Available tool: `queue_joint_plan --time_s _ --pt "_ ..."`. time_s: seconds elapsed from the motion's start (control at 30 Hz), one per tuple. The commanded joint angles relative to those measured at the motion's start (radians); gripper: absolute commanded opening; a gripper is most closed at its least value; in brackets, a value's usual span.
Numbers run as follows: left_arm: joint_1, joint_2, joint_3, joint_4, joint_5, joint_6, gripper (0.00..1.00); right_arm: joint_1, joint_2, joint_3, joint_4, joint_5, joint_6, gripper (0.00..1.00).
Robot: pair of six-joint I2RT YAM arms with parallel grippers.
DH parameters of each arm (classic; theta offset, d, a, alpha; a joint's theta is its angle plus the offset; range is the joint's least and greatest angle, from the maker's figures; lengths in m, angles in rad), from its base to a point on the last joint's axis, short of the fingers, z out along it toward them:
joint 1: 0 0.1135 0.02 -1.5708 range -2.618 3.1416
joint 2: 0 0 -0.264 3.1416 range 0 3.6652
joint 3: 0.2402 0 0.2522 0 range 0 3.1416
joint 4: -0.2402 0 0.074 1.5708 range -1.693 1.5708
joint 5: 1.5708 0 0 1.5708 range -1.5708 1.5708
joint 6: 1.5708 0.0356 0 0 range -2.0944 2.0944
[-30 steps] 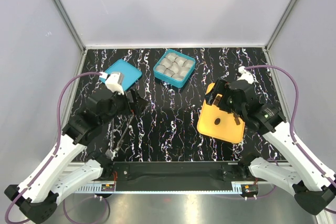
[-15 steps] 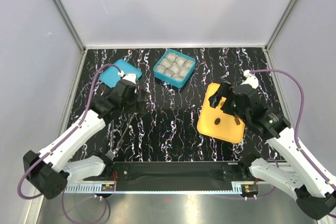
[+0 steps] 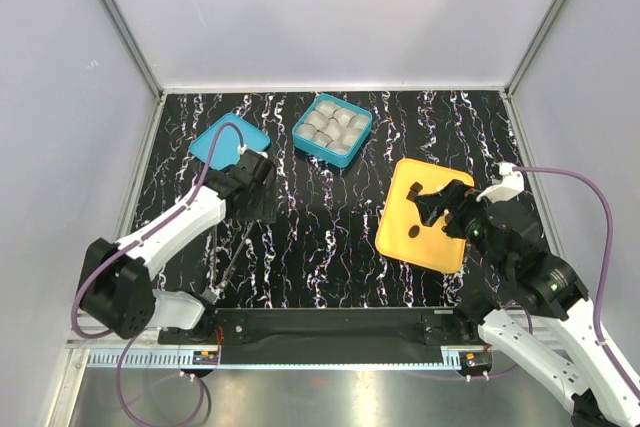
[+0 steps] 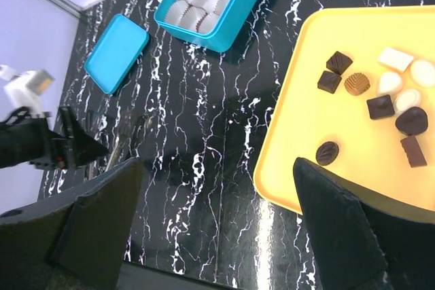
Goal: Pack the chocolate
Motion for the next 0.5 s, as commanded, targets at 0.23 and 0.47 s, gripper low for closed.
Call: queue_joint_plan --time_s 0.23,0.47 --pt "0.066 0.155 -0.041 0.095 0.084 -0.011 0.67 0.007 -0.052 -0.016 0.057 -0.005 -0.065 1.0" --pt "0.072 0.261 -0.022 0.154 0.141 -0.04 0.53 0.005 -0.066 -0.025 0.065 -0.013 -0.068 1.0"
